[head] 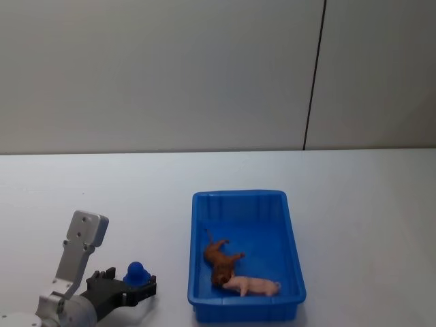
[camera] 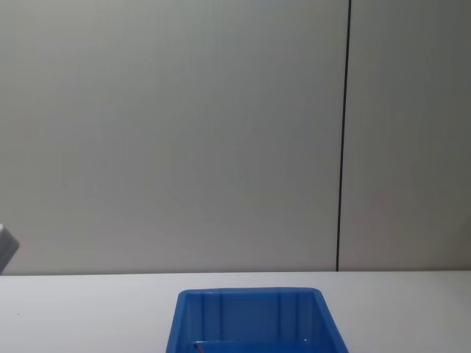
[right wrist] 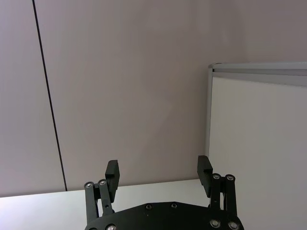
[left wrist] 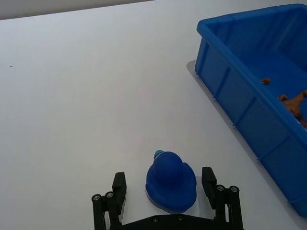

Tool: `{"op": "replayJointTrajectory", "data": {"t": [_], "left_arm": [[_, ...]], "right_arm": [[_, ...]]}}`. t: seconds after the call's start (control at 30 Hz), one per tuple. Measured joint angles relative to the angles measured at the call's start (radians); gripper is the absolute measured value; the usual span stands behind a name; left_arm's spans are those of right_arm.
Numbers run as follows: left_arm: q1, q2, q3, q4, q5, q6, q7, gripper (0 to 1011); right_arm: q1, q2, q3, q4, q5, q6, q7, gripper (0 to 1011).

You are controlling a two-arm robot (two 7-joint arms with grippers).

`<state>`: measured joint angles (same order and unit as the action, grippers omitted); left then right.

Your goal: Pick up the two dolls from the table and place them into the box.

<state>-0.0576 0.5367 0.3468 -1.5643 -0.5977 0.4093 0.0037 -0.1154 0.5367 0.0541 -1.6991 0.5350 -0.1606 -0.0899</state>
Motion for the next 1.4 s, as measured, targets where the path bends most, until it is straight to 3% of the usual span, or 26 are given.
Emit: {"op": "replayJointTrajectory", "data": {"t": [0.33, 0.7, 1.13, 1.4], "left_arm": [[-0.032, -0.024, 0.001, 0.061, 0.025, -0.008, -0.024, 993], [-0.050, -0.037, 0.003, 0.094, 0.040, -0.020, -0.034, 763], [-0.055, -0.042, 0.004, 0.104, 0.048, -0.028, -0.038, 640], [-0.052, -0.043, 0.004, 0.087, 0.066, -0.080, -0.034, 585]], "right_arm": [[-0.001, 0.001, 0.001, 0.000, 0.000, -0.001, -0.001, 1001], [-0.001, 0.001, 0.001, 0.000, 0.000, -0.002, -0.002, 1001], [-0.001, 0.001, 0.001, 0.000, 0.000, -0.002, -0.002, 1001], [-0.001, 0.001, 0.001, 0.000, 0.000, -0.002, -0.002, 1001]]}}
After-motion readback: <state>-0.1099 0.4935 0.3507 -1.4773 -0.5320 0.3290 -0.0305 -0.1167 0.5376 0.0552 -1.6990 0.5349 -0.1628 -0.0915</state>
